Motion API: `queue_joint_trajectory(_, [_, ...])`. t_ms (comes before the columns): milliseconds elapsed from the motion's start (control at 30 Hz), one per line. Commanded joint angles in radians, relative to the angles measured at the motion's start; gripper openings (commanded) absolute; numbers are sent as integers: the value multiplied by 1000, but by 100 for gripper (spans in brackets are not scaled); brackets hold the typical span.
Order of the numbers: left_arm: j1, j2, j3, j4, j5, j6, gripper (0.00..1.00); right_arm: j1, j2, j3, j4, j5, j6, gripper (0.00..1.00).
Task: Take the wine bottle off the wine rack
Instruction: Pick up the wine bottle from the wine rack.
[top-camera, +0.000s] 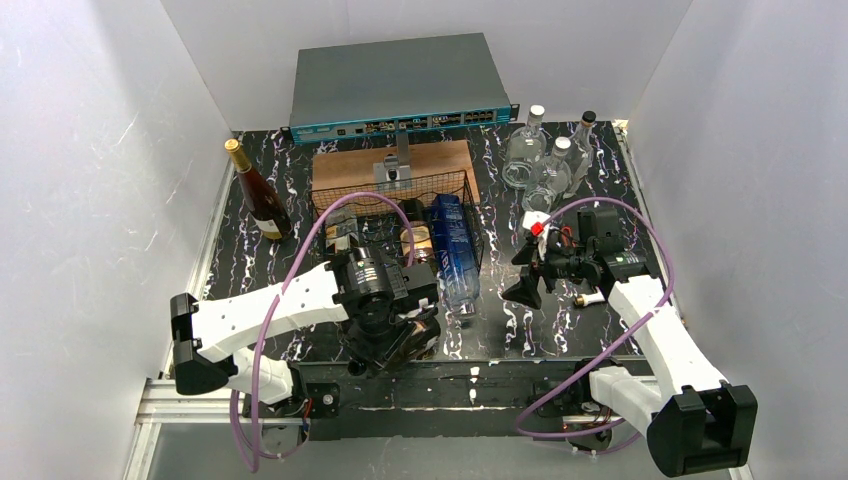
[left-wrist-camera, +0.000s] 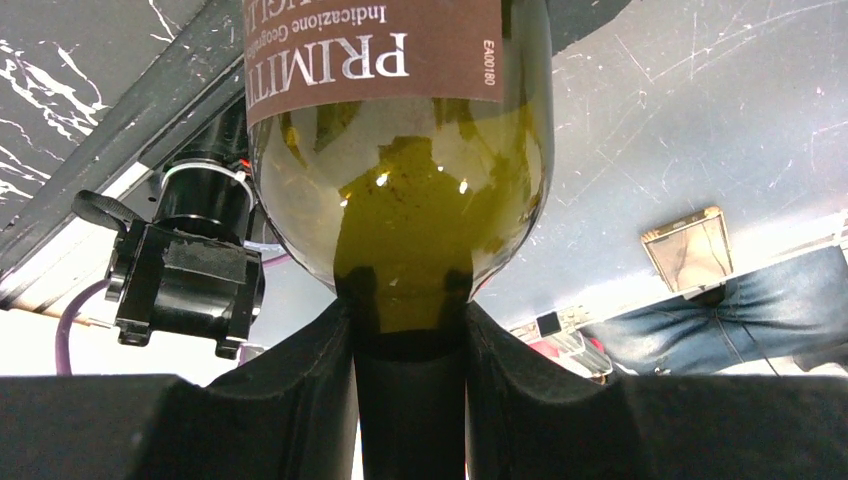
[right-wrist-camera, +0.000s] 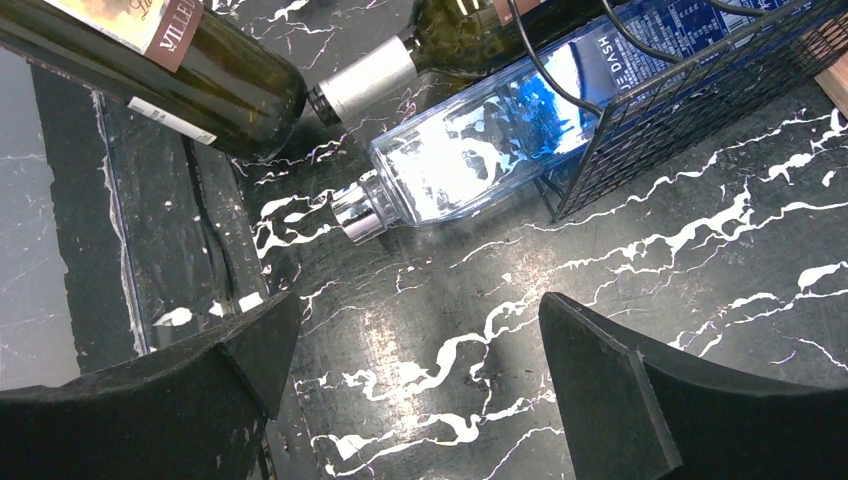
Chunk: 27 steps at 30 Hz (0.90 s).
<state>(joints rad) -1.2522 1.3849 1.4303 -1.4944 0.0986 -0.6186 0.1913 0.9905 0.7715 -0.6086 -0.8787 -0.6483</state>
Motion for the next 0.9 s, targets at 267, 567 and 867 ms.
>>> queue_joint_trajectory(267, [-3,-31,49,-172,97,54,0,41,-1,24,-114,-121,-187,98])
queue_joint_trajectory(567, [-3,5,74,-150,162,72,0,120,53,56,-306,-233,-625,98])
queue_joint_trajectory(867, [-3,18,109,-75,234,63,0,185,111,142,-326,-195,-689,98])
